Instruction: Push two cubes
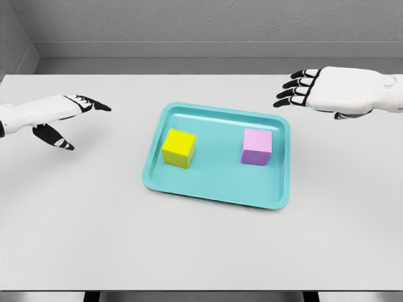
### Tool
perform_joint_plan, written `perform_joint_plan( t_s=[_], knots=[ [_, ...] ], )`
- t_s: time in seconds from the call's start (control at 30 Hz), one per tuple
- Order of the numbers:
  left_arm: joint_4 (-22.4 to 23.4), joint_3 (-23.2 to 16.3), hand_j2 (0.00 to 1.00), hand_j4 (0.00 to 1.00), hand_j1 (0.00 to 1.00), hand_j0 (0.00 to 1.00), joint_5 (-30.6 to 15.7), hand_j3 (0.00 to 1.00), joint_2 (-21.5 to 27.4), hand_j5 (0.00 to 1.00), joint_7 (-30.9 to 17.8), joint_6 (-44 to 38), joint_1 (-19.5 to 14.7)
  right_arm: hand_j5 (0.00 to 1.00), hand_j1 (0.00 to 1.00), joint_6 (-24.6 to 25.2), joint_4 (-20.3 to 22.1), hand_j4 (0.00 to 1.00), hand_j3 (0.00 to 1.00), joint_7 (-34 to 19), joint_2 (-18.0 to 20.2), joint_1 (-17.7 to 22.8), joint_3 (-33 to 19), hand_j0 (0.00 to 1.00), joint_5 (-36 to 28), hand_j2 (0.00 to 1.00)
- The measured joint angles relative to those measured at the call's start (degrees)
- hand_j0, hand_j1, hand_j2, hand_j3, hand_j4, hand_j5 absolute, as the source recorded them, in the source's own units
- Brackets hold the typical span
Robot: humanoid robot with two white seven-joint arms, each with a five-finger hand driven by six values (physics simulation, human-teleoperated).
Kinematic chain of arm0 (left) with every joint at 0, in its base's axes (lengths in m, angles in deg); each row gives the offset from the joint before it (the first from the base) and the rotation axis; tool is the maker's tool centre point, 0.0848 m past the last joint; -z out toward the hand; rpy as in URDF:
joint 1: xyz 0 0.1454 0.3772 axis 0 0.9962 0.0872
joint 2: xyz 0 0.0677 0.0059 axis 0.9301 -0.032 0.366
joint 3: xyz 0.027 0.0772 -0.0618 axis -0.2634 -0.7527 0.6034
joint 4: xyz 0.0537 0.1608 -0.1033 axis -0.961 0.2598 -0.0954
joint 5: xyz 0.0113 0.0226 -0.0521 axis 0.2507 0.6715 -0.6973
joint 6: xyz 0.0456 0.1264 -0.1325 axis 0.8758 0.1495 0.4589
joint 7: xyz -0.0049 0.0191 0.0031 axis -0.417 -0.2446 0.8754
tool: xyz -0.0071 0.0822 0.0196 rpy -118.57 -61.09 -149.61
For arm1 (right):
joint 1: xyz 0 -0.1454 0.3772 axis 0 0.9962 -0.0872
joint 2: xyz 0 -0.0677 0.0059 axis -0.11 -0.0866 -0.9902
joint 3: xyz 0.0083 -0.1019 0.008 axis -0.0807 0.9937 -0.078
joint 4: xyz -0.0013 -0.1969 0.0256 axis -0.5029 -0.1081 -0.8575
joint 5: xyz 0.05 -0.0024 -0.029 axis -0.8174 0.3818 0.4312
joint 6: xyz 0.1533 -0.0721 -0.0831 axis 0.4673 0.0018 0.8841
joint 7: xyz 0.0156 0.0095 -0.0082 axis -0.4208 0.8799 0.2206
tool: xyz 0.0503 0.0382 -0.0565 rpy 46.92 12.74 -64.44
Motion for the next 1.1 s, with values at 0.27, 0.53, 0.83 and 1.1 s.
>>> perform_joint_plan(
  t_s=[0.27,0.53,0.83,1.1],
  knots=[
    [-1.31,-6.88,1.00,1.00,1.00,1.00,0.53,1.00,-2.40,1.00,-0.55,-0.06,-6.50,0.00,0.00,0.01,0.22,0.00,0.00,0.00,3.71,0.44,0.05,0.00,-0.49,0.00],
    [8.90,-11.80,1.00,1.00,1.00,1.00,2.73,1.00,-19.13,1.00,-1.79,-0.02,-14.68,0.00,0.00,0.01,0.26,0.00,0.00,0.01,4.55,0.18,9.18,0.00,-0.18,0.00],
    [13.79,-13.57,0.01,0.01,0.01,0.01,0.26,0.01,-19.99,0.01,-1.78,-0.01,-14.59,0.00,0.00,0.03,-0.52,0.00,0.00,0.02,-1.81,-1.05,15.45,0.00,5.23,0.00],
    [12.93,-13.82,0.03,0.03,0.03,0.03,1.54,0.03,-14.89,0.03,-8.93,0.03,-15.38,0.00,0.00,0.03,-6.20,0.00,0.00,0.02,-5.10,-3.08,16.80,0.00,6.46,0.00]
  ],
)
